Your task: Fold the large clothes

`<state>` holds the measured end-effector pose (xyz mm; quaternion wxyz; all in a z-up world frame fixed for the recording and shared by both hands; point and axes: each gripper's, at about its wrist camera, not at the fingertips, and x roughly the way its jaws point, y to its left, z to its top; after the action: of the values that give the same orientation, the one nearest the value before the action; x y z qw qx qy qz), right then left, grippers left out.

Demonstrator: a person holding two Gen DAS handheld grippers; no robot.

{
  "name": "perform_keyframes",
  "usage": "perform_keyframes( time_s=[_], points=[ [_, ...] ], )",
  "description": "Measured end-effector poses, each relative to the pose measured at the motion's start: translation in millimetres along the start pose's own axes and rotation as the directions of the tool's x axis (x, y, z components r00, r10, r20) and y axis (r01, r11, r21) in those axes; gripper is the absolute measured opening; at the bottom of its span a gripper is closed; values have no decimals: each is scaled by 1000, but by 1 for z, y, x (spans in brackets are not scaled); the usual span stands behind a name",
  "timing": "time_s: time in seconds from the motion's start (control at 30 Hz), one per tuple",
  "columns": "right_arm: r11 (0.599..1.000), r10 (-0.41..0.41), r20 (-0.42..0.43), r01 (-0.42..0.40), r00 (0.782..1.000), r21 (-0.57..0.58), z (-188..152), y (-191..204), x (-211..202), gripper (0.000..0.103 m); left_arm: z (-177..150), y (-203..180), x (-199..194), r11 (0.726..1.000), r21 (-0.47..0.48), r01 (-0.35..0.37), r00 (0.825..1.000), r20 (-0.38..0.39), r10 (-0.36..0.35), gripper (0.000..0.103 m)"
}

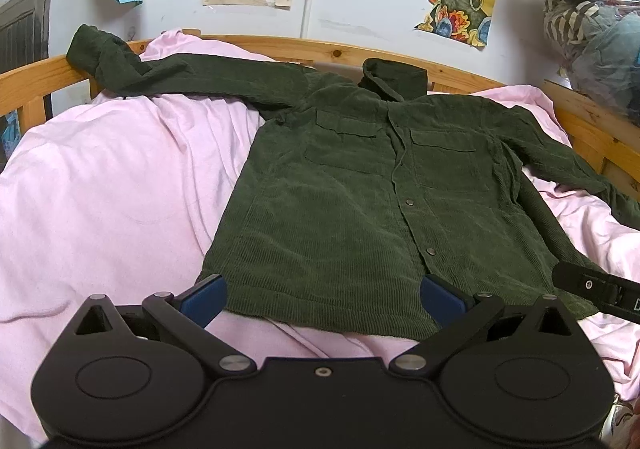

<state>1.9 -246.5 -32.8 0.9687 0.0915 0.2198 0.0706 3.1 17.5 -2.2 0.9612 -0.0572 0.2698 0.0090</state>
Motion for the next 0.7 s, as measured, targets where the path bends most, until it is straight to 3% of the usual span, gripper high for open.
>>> perform_keyframes(
  time_s=[0.7],
  points=[
    [1000, -9, 6, 9, 1000, 22, 1, -5, -1, 103, 1, 1, 0, 1000, -1, 1, 1000, -1, -1, 102]
  ],
)
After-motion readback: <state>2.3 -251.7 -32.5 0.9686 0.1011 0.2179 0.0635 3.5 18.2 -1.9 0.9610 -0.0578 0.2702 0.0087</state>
